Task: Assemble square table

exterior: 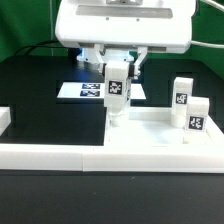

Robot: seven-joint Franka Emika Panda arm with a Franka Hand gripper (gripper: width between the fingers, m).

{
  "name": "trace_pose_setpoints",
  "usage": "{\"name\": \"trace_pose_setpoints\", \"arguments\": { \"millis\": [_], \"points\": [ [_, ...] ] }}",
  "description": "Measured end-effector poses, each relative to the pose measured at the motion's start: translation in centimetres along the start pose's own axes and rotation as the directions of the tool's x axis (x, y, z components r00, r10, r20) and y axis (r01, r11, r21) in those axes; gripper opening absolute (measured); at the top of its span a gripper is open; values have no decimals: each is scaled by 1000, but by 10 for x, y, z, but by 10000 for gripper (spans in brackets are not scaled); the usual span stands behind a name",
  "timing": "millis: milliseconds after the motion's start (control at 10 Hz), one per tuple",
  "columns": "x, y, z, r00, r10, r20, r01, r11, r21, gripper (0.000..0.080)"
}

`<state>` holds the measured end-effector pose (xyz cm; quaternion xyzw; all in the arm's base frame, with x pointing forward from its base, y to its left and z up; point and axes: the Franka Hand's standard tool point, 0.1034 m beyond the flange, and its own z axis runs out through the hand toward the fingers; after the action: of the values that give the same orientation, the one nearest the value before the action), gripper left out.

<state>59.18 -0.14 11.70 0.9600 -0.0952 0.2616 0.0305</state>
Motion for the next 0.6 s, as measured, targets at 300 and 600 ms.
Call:
{"name": "trace_pose_setpoints", "arguments": {
  "millis": [300,600],
  "points": [
    [-1,-8,10,1000,-15,3,15,1000,1,290],
    [-1,-10,18,1000,-22,2,22,1000,-3,290]
  ]
}}
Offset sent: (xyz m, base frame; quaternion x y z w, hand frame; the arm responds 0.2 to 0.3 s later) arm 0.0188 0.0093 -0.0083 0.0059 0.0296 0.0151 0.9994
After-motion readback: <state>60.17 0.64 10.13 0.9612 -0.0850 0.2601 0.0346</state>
